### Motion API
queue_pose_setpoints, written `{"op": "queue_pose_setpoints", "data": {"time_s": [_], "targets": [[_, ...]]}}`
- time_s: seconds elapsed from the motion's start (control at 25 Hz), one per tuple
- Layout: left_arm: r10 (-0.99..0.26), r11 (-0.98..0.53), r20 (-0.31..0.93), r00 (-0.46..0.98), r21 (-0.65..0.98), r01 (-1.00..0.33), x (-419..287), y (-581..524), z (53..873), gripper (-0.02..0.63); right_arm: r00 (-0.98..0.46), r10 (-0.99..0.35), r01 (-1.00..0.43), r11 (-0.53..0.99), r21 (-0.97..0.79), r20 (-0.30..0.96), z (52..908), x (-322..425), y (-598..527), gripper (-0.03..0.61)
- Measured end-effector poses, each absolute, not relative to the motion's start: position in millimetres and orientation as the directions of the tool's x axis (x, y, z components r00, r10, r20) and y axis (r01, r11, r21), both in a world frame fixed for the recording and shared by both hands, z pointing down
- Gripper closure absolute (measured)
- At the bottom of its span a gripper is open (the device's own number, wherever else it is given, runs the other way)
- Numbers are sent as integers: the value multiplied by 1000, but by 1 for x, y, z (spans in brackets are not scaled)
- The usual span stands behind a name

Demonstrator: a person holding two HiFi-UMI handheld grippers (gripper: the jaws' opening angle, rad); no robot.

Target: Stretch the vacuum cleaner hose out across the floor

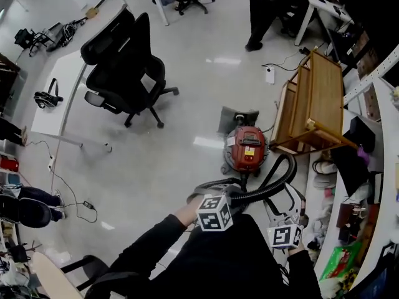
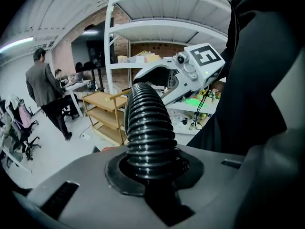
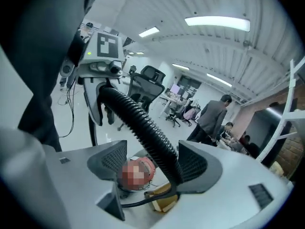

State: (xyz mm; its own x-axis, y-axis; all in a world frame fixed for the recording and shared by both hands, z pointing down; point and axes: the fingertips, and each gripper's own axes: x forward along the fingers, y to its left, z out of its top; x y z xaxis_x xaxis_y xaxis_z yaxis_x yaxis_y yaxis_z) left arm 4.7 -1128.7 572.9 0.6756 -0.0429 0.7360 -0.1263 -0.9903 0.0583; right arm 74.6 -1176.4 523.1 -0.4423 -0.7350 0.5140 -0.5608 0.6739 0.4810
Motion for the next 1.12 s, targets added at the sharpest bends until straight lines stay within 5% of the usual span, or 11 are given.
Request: {"op": "queue_pose_setpoints", "data": {"time_s": [0.44,0.6,0.76,0.8,0.96,1.12], "targets": [[52,-999,716,696,45,28,-70,-1032,569,520,-413,-641,-427,763,485,646,544,-7,-1106,255],[100,-993,722,685,26,118,-75,-1000,553,520,-398,-550,-232,835,499,735,565,-19,-1067,256],[91,-982,758,646,-40,185,-66,-984,551,518,-359,-509,-127,857,499,782,572,-3,-1032,405],[77,-980,765,639,-60,189,-58,-982,553,517,-348,-530,-147,846,513,773,569,7,-1027,465],[-117,-973,716,688,-223,66,2,-985,545,507,-271,-634,-353,765,538,724,554,81,-1015,474],[-405,-911,602,688,-332,-246,54,-1001,519,302,-150,-686,-565,650,508,712,559,185,-985,477]]}}
